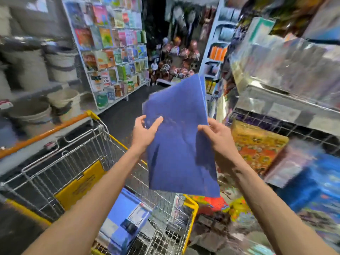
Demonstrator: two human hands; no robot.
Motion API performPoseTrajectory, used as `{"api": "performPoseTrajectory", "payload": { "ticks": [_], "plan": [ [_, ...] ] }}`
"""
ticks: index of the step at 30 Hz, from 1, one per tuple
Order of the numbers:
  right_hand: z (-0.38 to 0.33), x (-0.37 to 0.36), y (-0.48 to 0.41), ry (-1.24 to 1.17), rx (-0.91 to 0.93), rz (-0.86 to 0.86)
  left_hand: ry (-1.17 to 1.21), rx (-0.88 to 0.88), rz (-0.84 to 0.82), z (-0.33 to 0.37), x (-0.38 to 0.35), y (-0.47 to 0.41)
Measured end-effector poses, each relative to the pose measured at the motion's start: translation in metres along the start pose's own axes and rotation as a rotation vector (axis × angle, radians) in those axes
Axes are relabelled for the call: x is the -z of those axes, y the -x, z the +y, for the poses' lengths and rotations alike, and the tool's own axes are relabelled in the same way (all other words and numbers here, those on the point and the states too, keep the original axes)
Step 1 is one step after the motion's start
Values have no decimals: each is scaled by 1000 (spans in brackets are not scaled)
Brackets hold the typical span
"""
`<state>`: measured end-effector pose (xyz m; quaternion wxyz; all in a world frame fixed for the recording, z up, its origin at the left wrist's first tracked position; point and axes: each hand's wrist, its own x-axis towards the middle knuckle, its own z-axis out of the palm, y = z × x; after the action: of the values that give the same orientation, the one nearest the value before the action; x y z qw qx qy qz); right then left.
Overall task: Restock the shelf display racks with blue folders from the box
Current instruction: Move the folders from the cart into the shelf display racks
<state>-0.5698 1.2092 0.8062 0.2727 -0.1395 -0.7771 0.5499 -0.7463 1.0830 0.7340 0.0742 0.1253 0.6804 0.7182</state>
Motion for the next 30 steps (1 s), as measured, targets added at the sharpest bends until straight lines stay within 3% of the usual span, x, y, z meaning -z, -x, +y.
{"api": "performPoseTrajectory", "payload": {
  "ticks": [7,11,16,25,30],
  "plan": [
    [-72,81,27,-149,24,154,139,-68,-217,63,-40,-8],
    [-110,153,46,-215,22,309,265,-249,-386,128,-83,28],
    [-146,225,70,-257,47,337,376,-394,-488,195,-135,69],
    [-167,378,121,-274,120,524,402,-608,-595,282,-278,157],
    [-166,481,150,-303,141,587,412,-715,-563,311,-380,213]
  ]
}}
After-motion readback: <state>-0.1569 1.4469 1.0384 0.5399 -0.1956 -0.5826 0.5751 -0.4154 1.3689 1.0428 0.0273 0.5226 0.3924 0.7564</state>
